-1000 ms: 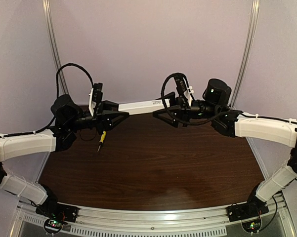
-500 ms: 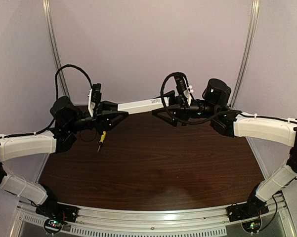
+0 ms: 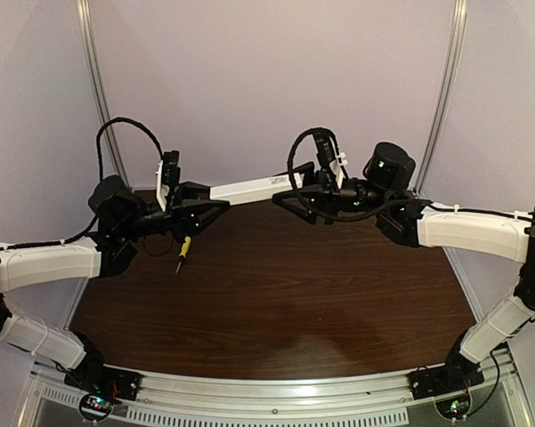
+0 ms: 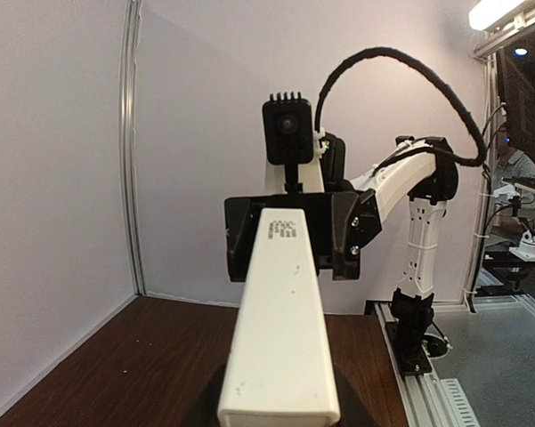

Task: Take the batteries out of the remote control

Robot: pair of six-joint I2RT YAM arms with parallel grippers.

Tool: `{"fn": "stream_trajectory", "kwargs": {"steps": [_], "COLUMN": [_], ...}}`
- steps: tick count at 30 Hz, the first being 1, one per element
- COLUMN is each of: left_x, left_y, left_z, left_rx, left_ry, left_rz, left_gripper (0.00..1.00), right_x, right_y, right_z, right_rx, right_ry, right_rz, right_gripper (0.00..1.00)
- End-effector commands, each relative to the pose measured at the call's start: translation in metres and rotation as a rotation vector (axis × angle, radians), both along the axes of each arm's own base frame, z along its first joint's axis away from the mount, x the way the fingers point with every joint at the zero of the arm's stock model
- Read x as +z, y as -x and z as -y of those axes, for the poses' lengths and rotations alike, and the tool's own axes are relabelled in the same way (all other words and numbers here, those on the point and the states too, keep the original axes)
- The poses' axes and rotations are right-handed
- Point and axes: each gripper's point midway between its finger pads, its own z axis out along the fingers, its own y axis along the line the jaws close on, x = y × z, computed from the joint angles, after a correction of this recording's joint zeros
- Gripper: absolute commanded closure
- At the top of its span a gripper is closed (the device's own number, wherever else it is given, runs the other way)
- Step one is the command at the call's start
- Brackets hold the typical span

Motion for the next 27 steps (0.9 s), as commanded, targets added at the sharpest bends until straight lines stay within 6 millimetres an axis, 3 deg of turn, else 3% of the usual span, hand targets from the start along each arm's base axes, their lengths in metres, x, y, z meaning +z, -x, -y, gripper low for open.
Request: {"fn": "stream_trajectory", "kwargs": {"steps": [1, 4, 12, 23, 27], "left_x": [0.0178, 0.0177, 0.0197, 0.0184, 0.0208], "left_y": [0.0046, 0.0043, 0.0054, 0.0056, 0.0071], "left_z": [-0.0081, -0.0083, -0.0091, -0.0087, -0.01], "left_rx": [0.018, 0.021, 0.019, 0.014, 0.012], "left_ry": [0.053, 0.053, 0.063, 0.062, 0.076], "left_rz": [0.062, 0.061, 0.064, 0.062, 0.061], "left_gripper": [1.0, 1.0, 1.0, 1.0, 1.0], "right_x": [0.0171, 0.0161, 0.0133, 0.0155, 0.0139], "right_y": [0.0011, 0.0008, 0.0005, 0.0012, 0.0002], "right_z": [-0.0016, -0.0025, -0.0027, -0.0037, -0.0039], "right_rx": [0.005, 0.009, 0.007, 0.016, 0.013], "right_ry": [-0.044, -0.041, -0.033, -0.037, -0.036], "right_rz": [0.032, 0.031, 0.032, 0.041, 0.037], "right_gripper": [0.45, 0.54, 0.47, 0.54, 0.4]}}
